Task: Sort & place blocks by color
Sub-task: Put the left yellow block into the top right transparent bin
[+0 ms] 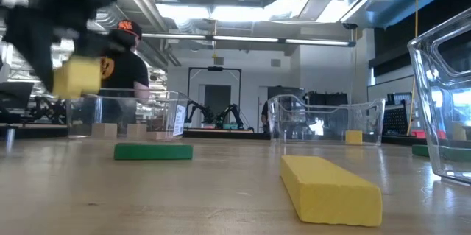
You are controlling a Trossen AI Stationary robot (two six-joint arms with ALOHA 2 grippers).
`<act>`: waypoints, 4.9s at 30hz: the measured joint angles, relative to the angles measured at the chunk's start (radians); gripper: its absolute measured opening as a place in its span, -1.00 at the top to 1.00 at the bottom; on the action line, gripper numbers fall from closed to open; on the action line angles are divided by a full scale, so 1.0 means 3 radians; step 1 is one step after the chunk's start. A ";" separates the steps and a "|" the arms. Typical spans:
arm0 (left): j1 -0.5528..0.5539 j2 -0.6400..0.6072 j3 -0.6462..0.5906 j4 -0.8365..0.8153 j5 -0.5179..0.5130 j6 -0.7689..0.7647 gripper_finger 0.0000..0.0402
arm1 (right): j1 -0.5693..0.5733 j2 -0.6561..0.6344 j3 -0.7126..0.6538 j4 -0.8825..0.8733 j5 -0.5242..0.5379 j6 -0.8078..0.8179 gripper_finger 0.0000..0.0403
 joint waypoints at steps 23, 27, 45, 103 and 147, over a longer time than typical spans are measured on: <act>0.1228 -0.1181 0.0005 0.1300 -0.0304 -0.0746 0.39 | -0.0001 0.0553 0.0535 -0.0254 0.0051 0.0228 0.65; 0.1329 -0.1085 0.0007 0.1309 -0.0314 -0.0773 0.39 | 0.0000 0.0898 0.0881 -0.0620 0.0051 0.0071 0.25; 0.1344 -0.0353 0.0005 0.1725 -0.0134 -0.1008 0.39 | 0.0010 0.1862 0.1312 -0.0996 -0.0128 -0.0627 -0.40; 0.1222 0.0184 0.0264 0.2165 -0.0077 -0.0659 0.39 | 0.0009 0.2328 0.1311 -0.0350 -0.0150 -0.0805 0.25; 0.1690 -0.0688 0.0267 0.2102 0.0206 -0.0826 -0.07 | -0.0721 0.0558 0.1302 -0.2279 0.0615 -0.1213 0.34</act>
